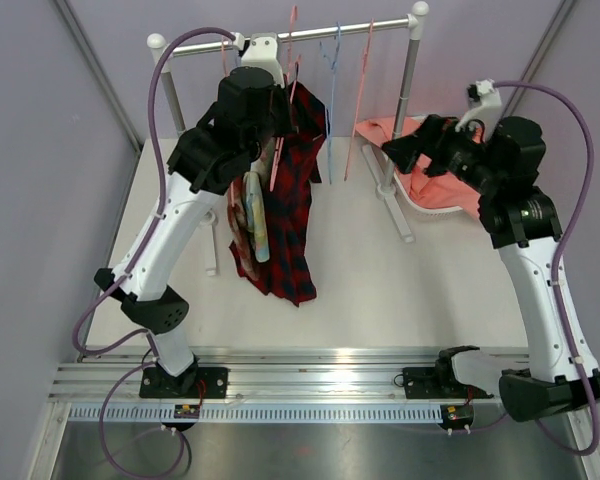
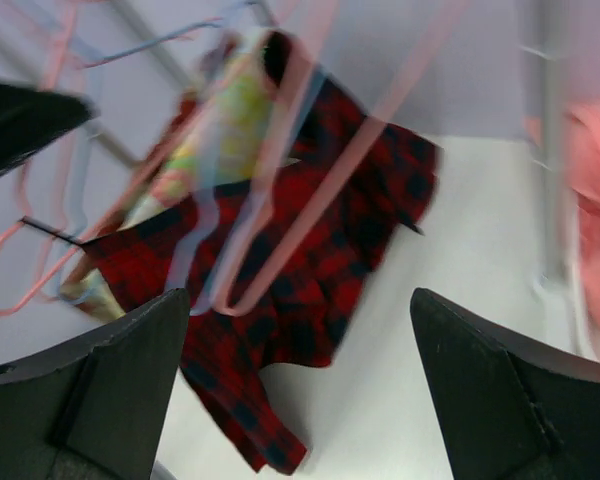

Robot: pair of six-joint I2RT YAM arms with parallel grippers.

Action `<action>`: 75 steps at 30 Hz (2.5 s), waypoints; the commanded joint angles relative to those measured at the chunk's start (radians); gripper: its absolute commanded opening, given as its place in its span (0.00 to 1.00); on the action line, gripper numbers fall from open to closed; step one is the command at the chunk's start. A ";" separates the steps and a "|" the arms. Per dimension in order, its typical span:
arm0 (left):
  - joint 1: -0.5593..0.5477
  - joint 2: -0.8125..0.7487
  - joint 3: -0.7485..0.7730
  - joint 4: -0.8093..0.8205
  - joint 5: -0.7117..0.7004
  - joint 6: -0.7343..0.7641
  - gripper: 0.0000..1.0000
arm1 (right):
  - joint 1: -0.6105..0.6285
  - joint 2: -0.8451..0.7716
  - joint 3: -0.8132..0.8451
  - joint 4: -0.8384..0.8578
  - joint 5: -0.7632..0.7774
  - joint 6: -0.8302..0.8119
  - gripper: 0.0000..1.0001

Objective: Remove the skirt from the hanger

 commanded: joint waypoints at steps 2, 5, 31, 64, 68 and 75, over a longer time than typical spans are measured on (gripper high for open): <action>-0.061 -0.033 0.112 0.074 -0.002 0.033 0.00 | 0.271 0.094 0.290 -0.075 0.115 -0.104 0.99; -0.069 -0.049 0.101 0.083 -0.006 0.012 0.00 | 0.392 0.117 0.350 -0.101 0.187 -0.089 1.00; -0.091 -0.191 -0.149 0.345 -0.107 -0.151 0.00 | 0.946 0.309 0.117 0.083 0.882 0.049 0.86; -0.184 -0.077 -0.332 0.681 -0.452 -0.128 0.00 | 1.219 0.136 0.424 -0.237 0.959 0.020 0.00; -0.183 -0.037 -0.267 0.712 -0.499 -0.064 0.00 | 1.260 0.099 0.401 -0.274 0.963 0.054 0.00; -0.183 -0.046 -0.160 0.643 -0.454 0.025 0.00 | 1.266 0.055 0.295 -0.296 1.002 0.077 0.00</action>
